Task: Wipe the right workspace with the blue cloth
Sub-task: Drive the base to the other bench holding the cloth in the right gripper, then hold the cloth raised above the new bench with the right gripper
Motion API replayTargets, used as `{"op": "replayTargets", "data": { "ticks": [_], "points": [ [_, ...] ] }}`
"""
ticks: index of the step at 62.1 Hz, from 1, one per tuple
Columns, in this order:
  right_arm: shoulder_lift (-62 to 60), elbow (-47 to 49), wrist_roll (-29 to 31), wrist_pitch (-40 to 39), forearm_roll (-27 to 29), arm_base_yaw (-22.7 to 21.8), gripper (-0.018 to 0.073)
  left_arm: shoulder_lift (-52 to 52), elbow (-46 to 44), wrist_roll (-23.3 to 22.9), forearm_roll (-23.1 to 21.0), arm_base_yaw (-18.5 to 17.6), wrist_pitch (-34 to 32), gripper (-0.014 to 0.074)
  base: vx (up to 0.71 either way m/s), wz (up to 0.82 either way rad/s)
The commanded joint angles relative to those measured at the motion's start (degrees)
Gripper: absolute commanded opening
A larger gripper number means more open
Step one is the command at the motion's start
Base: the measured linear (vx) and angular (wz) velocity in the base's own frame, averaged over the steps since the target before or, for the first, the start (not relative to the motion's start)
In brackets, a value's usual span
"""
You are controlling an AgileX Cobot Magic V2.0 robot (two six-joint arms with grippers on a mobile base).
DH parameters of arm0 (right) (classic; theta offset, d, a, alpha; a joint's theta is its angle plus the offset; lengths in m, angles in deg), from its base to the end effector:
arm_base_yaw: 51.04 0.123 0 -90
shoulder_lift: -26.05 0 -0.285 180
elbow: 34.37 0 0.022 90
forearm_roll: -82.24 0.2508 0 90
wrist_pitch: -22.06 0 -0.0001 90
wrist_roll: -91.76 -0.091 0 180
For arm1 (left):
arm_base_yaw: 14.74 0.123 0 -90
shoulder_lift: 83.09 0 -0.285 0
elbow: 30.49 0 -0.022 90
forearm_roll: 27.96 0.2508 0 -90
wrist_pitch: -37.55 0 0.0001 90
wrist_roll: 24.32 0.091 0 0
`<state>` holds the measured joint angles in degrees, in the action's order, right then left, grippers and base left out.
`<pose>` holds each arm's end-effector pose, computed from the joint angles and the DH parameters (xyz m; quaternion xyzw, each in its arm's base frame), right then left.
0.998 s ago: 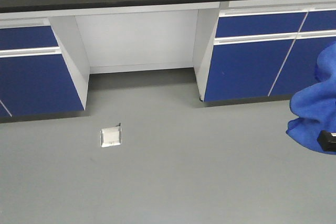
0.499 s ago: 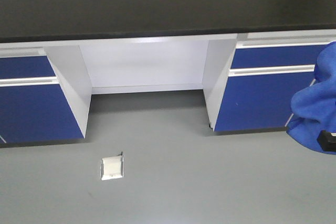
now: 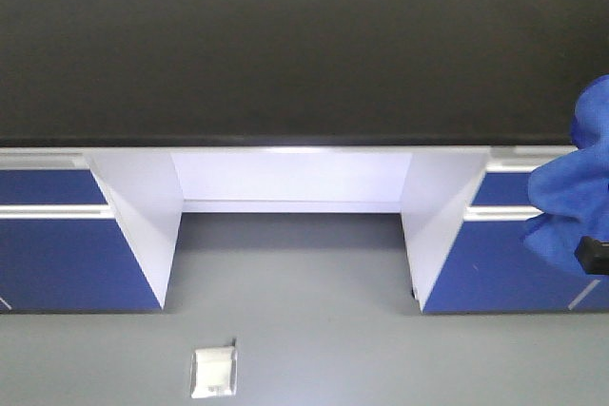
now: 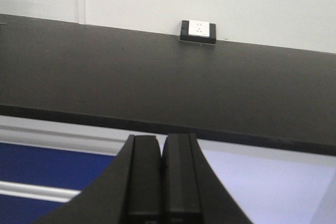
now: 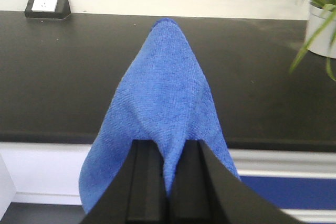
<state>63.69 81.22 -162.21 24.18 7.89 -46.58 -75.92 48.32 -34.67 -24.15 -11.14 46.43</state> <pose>0.1128 0.0055 0.2463 -0.0218 0.7802 0.0084 0.6251 0.0564 0.0045 0.1903 -0.0688 0.7331 -0.0139 0.6765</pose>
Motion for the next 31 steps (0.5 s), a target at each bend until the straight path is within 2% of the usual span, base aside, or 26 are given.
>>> {"op": "replayTargets", "data": {
  "ticks": [1, 16, 31],
  "points": [
    [0.06, 1.63, 0.28, -1.25, -0.80, -0.33, -0.0008, -0.93, 1.75, -0.49, -0.02, -0.20, -4.78, -0.0006, 0.41, 0.16],
    [0.06, 1.63, 0.28, -1.25, -0.80, -0.33, -0.0008, -0.93, 1.75, -0.49, -0.02, -0.20, -4.78, -0.0006, 0.41, 0.10],
    [0.06, 1.63, 0.28, -1.25, -0.80, -0.33, -0.0008, -0.93, 1.75, -0.49, -0.02, -0.20, -4.78, -0.0006, 0.36, -0.04]
  ]
}}
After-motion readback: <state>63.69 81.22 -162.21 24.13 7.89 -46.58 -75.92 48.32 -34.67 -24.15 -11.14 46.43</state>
